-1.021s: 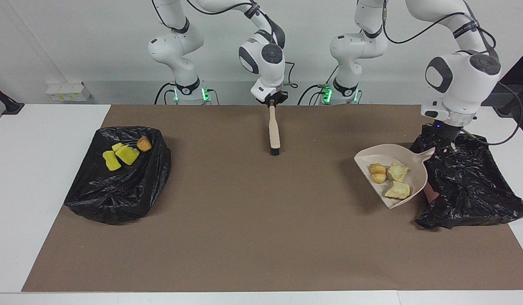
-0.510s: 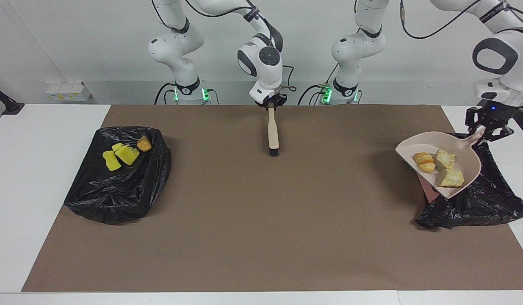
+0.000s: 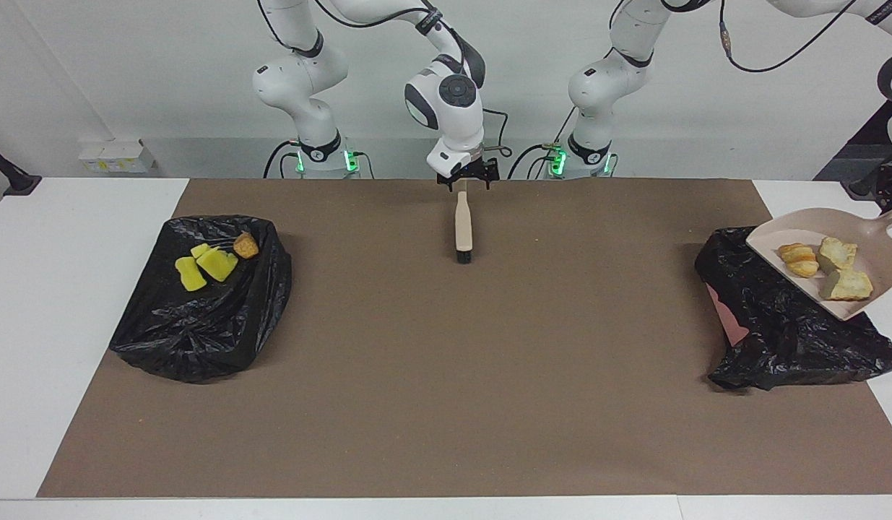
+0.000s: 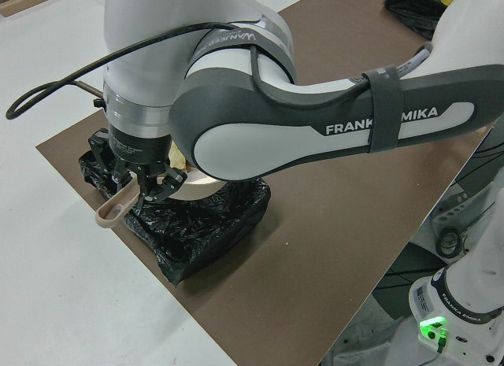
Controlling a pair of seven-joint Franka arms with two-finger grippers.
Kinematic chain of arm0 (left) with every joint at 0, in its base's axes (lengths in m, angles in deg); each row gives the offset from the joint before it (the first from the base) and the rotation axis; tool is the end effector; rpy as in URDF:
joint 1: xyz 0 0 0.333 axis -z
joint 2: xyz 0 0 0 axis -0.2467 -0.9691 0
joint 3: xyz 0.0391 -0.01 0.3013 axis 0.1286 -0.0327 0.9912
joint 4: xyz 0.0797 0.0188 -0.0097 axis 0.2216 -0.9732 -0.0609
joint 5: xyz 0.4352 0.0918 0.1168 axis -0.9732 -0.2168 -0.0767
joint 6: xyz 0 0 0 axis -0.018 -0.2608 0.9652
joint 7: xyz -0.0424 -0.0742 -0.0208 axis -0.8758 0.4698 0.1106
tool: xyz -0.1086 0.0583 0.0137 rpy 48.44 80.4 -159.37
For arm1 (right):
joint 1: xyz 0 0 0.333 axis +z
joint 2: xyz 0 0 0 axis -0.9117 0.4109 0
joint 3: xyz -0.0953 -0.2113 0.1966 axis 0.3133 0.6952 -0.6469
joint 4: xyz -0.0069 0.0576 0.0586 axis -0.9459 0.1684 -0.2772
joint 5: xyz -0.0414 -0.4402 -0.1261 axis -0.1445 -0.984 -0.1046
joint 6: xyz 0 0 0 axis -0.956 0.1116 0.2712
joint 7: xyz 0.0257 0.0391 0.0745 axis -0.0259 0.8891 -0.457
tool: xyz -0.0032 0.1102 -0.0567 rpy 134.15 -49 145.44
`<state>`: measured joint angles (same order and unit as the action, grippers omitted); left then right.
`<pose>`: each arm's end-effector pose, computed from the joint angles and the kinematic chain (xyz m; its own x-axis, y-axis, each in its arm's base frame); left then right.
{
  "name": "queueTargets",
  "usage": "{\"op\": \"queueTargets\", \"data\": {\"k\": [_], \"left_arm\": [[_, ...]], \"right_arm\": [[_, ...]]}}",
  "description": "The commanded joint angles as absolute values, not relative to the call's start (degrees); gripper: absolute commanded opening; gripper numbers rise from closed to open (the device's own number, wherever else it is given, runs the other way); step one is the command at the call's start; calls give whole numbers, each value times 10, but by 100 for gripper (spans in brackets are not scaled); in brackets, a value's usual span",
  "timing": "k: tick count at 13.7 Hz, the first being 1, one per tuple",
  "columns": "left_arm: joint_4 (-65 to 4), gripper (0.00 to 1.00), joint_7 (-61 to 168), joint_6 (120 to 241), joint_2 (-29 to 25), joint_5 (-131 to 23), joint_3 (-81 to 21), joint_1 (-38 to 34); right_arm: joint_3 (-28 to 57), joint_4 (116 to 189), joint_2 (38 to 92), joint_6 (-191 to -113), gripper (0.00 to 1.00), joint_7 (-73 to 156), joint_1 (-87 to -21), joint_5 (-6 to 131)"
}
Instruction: Sweep and dump trash in bin
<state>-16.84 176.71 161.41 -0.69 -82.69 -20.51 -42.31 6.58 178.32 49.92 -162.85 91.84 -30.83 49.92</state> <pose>0.5760 0.4014 0.4974 0.2820 -0.9466 -0.1564 -0.9429 -0.2434 -0.2273 0.3582 0.4421 0.2843 0.9788 -0.0517 -0.1980 -0.0804 -0.9869 -0.1400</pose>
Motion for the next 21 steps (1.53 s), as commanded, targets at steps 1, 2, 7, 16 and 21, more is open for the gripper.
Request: {"op": "queueTargets", "data": {"k": [1,2,7,16,21], "left_arm": [[-152,0,1769,1647,-18,-872,-203,-436],[-152,0,1766,1659,-20,-920,-203,-430],[-159,0,1698,1668,-21,-1085,-204,-384],[-173,0,1620,1617,-8,-1285,-203,-327],[-194,0,1538,1554,22,-1371,-203,-283]], "right_arm": [[65,1753,508,-1629,100,906,-350,475],[65,1745,509,-1630,100,903,-371,450],[64,1739,509,-1629,100,793,-486,409],[68,1729,488,-1601,100,690,-588,365],[69,1626,497,-1540,100,684,-637,293]]}}
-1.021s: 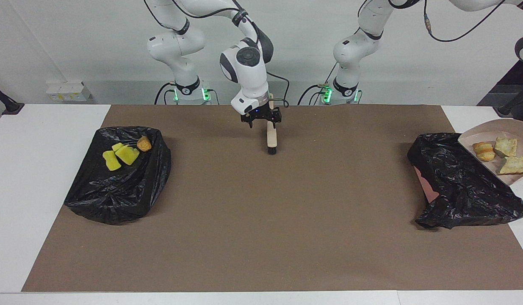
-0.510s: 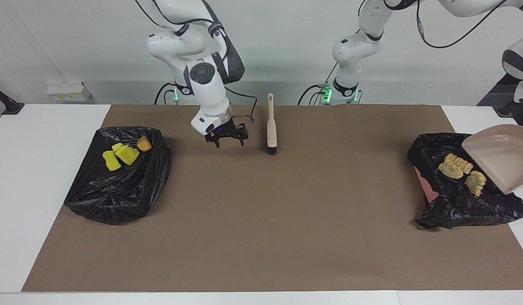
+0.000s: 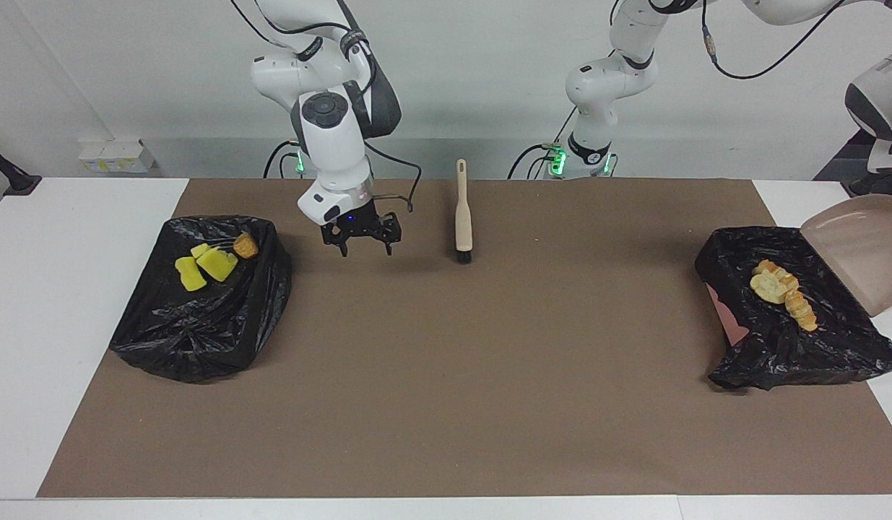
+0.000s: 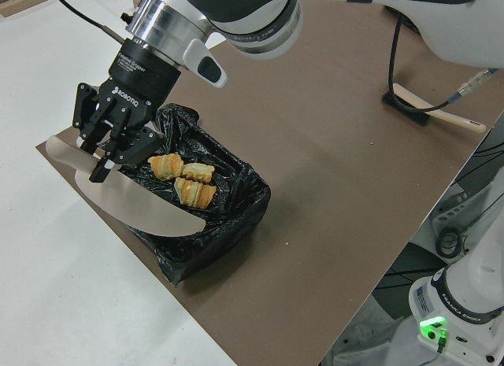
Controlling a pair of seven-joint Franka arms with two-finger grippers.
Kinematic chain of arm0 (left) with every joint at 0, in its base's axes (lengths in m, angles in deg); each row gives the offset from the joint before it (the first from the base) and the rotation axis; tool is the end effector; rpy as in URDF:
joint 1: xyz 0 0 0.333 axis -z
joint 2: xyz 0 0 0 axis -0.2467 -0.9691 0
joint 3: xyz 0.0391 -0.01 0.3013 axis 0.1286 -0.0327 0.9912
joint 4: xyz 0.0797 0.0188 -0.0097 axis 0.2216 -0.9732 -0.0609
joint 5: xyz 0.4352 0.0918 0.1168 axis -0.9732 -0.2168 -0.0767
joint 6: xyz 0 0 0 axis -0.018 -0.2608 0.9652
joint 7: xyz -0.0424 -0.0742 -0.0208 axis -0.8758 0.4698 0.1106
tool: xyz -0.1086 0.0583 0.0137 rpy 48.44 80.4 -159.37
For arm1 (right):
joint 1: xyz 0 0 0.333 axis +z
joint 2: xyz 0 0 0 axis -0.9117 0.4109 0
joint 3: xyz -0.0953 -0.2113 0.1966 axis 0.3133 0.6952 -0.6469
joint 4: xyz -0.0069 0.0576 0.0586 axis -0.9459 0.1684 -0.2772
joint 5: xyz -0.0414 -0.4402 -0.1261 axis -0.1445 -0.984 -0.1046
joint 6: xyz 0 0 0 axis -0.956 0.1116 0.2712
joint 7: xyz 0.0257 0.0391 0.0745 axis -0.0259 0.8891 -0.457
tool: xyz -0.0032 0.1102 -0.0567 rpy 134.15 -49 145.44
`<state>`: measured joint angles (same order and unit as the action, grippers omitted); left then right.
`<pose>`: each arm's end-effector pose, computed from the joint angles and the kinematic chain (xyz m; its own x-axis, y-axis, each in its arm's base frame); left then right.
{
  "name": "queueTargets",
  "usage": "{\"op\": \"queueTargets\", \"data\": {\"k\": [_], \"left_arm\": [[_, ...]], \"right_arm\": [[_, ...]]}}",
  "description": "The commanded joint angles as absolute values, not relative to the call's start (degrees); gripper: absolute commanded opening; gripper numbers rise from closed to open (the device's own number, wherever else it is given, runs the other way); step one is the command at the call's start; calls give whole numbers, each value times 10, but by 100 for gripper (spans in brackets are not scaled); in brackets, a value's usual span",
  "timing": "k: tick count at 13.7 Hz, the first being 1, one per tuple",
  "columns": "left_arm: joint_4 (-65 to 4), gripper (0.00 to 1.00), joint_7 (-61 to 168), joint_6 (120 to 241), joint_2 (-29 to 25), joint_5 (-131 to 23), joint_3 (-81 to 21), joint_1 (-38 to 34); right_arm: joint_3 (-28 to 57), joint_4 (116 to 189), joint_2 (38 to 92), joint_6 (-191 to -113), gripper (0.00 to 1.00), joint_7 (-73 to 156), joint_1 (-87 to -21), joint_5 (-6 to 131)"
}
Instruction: Sweep and dump trash in bin
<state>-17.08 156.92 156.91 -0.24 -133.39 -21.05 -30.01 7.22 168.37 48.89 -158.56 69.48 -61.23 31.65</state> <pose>0.6273 0.3158 0.5227 0.0705 -0.5992 -0.7975 -0.9974 -0.0560 -0.0460 0.5802 0.1952 0.3748 0.9963 -0.0178 0.0843 -0.0161 -0.9997 -0.0208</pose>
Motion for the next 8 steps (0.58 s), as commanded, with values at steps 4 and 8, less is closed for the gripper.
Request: {"op": "queueTargets", "data": {"k": [4,8], "left_arm": [[-202,0,1472,1512,31,-1392,-210,-259],[-184,0,1468,1519,38,-1289,-210,-251]], "right_arm": [[71,1570,506,-1498,100,684,-646,285],[71,1476,515,-1402,100,683,-666,269]]}}
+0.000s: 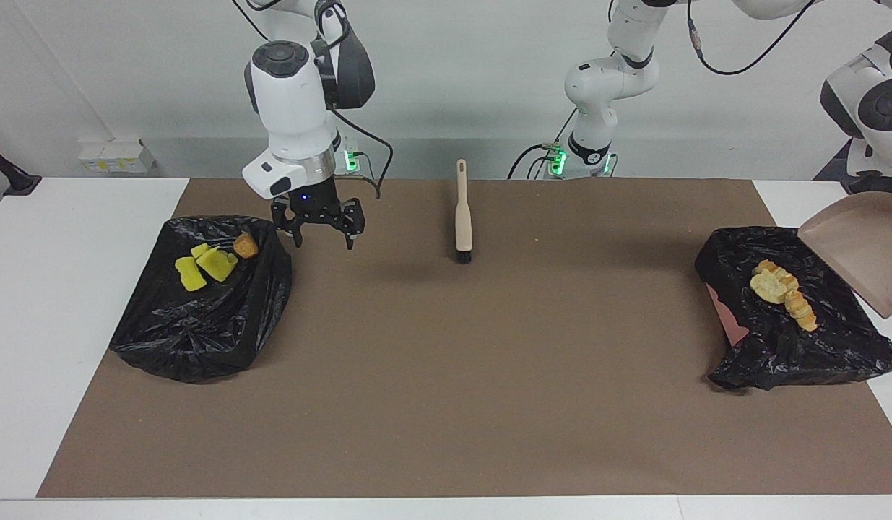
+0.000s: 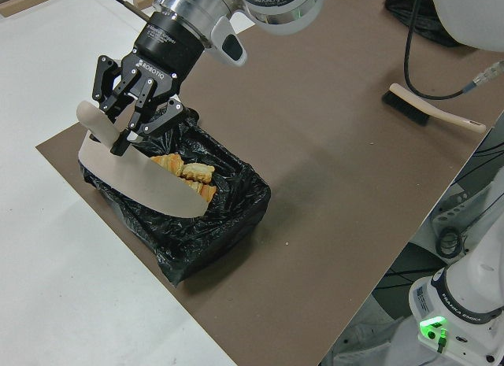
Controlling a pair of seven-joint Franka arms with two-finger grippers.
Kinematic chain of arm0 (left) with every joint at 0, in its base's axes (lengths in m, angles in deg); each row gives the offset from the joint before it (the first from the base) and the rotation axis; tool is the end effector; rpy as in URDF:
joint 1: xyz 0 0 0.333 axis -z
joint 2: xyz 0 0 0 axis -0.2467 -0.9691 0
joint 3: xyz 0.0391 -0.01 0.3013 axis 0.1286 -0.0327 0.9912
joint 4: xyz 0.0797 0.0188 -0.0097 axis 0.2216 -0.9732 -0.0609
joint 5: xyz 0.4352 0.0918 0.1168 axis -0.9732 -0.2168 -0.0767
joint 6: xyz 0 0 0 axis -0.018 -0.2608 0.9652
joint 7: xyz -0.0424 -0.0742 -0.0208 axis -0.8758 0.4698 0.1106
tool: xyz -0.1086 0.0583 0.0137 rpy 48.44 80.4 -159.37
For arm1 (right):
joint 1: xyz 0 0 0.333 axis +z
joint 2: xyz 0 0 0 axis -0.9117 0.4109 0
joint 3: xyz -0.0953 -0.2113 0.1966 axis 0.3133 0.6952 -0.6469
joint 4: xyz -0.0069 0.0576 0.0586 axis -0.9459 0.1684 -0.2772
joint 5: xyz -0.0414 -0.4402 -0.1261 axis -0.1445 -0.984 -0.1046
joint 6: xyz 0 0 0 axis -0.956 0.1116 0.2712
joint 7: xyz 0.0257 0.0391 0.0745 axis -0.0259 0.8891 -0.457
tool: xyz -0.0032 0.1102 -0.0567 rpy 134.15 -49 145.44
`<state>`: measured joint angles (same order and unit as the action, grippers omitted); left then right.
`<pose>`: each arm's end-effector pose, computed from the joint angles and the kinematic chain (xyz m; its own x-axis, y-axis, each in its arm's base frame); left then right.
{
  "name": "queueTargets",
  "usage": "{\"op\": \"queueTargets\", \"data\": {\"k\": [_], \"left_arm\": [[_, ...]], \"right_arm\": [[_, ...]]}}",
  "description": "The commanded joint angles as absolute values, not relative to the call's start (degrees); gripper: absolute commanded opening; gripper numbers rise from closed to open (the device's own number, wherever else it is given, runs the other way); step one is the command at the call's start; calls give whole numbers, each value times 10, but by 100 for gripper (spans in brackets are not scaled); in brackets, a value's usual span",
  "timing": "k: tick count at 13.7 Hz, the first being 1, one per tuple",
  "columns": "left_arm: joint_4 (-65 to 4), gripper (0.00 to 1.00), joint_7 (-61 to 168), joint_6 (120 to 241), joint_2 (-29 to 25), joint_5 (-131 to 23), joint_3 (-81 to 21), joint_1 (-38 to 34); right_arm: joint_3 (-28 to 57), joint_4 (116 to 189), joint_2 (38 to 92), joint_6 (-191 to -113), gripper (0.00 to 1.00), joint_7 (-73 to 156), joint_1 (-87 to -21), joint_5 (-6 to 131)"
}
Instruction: Sweep and dump trash in bin
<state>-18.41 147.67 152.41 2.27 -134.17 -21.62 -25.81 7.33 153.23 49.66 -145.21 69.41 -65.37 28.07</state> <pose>0.6310 0.2670 0.5358 0.1927 -0.5773 -0.7935 -0.9811 -0.1271 -0.1458 0.6226 0.1534 0.4886 0.9903 -0.0702 0.1201 -0.0740 -0.9969 0.0278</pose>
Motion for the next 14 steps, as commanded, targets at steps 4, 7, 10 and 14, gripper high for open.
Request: {"op": "queueTargets", "data": {"k": [4,7,10,14], "left_arm": [[-181,0,1416,1520,32,-1134,-210,-248],[-191,0,1320,1512,30,-1047,-212,-209],[-225,0,1168,1511,30,-995,-212,-138],[-269,0,910,1525,22,-939,-212,-23]], "right_arm": [[72,1433,498,-1336,100,682,-699,267],[106,1421,491,-1301,100,682,-705,278],[159,1424,471,-1296,100,676,-705,279],[219,1447,457,-1289,100,619,-707,333]]}}
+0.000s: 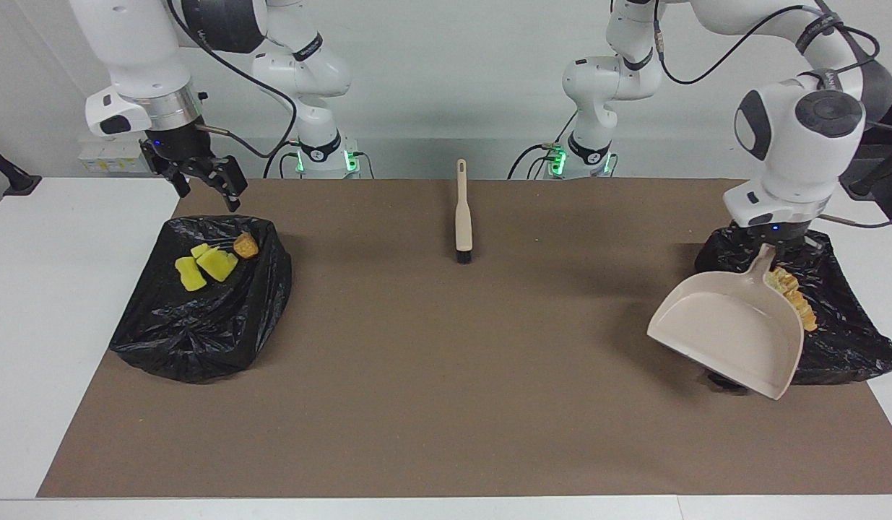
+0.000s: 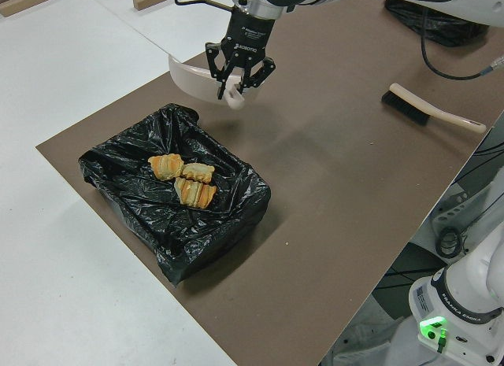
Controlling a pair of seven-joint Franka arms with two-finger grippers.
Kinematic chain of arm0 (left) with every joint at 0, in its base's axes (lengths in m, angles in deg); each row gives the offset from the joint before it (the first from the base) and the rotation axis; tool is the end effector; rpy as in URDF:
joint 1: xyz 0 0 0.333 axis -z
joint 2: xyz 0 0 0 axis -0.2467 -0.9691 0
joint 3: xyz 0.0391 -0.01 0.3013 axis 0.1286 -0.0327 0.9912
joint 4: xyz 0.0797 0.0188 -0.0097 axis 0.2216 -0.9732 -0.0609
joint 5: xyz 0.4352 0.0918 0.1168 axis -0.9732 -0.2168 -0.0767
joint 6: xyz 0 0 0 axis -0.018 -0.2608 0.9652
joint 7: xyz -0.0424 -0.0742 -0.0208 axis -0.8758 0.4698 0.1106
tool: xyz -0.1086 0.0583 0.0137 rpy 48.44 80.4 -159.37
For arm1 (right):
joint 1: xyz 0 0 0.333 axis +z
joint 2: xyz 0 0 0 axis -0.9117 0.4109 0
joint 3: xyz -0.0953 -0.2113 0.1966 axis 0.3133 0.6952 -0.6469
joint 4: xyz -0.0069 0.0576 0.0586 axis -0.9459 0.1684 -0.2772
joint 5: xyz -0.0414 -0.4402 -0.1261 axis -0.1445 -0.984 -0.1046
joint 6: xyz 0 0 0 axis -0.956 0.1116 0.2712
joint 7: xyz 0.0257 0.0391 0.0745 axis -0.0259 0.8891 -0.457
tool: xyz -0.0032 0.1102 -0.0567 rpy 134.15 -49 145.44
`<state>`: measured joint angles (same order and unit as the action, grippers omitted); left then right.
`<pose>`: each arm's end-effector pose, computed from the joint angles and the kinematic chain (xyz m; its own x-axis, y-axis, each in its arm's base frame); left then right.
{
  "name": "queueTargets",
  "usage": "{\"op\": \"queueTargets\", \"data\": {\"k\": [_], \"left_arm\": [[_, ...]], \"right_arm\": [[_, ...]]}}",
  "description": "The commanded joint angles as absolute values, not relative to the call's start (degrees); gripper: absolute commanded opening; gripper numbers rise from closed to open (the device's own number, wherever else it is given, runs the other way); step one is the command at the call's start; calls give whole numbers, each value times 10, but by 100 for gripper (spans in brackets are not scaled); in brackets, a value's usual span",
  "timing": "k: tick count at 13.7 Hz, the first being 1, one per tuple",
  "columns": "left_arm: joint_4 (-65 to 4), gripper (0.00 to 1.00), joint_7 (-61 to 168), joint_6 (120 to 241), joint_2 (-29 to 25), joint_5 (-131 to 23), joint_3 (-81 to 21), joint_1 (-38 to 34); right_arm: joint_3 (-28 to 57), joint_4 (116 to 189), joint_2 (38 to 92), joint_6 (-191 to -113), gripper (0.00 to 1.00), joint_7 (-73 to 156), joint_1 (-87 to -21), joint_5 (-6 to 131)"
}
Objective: Sweep and dump trash in bin
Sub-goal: 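Set the empty dustpan down mid-mat with the left gripper and release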
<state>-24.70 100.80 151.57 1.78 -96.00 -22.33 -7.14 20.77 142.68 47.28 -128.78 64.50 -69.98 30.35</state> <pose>0.6571 -0.0003 0.4352 0.7719 -0.6152 -0.1604 -0.6352 -0.7356 -0.2354 0.6159 -0.0430 0.5892 0.9478 -0.3149 0.0496 -0.3160 -0.9486 0.0173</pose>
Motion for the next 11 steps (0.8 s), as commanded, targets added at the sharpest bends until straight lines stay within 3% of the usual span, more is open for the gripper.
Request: {"op": "queueTargets", "data": {"k": [1,6,11], "left_arm": [[-270,0,845,1532,4,-929,-212,10],[-270,0,548,1607,-48,-856,-212,137],[-247,0,433,1649,-84,-767,-212,214]], "right_arm": [[219,1448,456,-1292,100,615,-705,333],[218,1444,457,-1291,100,615,-699,327],[213,1444,457,-1291,100,615,-697,333]]}}
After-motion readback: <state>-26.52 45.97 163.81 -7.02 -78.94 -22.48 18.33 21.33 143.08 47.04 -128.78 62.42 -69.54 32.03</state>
